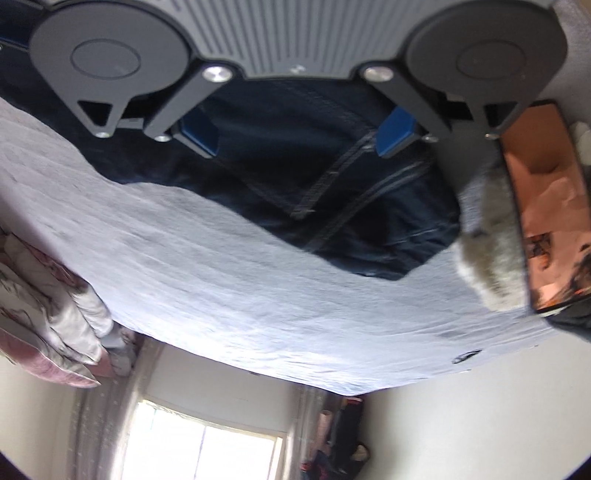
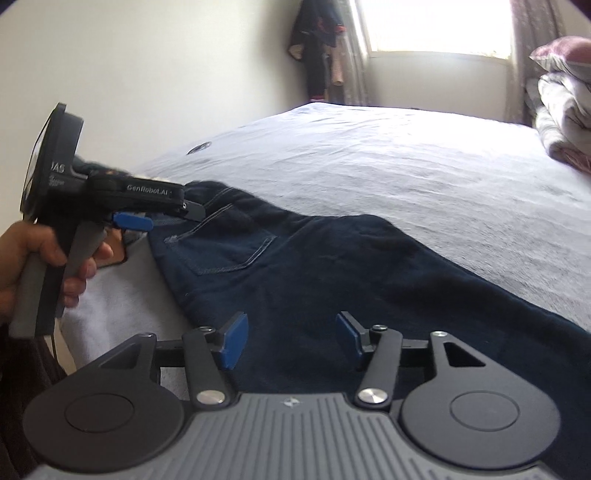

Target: Fold clothes

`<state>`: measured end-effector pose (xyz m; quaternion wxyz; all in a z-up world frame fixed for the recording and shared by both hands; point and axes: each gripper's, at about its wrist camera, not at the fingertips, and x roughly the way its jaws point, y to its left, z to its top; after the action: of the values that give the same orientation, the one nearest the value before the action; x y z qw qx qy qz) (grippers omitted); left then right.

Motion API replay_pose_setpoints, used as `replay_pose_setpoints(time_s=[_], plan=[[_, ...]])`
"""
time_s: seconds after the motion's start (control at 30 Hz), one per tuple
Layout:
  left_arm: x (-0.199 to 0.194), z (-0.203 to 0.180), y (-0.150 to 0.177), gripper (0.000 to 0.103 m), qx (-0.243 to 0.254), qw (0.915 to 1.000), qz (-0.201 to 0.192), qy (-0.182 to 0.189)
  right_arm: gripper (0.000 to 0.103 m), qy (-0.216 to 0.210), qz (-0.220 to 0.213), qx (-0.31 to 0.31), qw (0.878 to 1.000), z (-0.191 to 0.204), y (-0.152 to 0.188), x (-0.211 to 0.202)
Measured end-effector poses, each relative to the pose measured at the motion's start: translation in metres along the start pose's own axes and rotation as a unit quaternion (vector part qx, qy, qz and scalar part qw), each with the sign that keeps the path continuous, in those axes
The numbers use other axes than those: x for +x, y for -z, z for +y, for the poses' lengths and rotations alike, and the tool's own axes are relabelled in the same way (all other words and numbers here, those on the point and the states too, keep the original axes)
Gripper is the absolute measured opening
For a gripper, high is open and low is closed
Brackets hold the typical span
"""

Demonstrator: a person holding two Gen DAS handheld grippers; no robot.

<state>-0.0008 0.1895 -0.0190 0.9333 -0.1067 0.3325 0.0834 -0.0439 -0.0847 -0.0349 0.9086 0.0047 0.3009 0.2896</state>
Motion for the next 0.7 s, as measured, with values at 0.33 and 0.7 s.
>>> replay_pose_setpoints(time_s=[0.33, 0.7], plan=[[0.016, -0.061, -0.017, 0.103, 0.080, 0.9962, 0.025, 0.024, 0.086, 0.041, -0.014, 0.043, 0.998, -0.036, -0.031, -0.005], [0.051, -0.081, -0.006, 0.103, 0.128, 0.9839, -0.020, 0.124, 0.085, -0.022, 0.040, 0.078, 0.996, -0.088, -0.059, 0.034]])
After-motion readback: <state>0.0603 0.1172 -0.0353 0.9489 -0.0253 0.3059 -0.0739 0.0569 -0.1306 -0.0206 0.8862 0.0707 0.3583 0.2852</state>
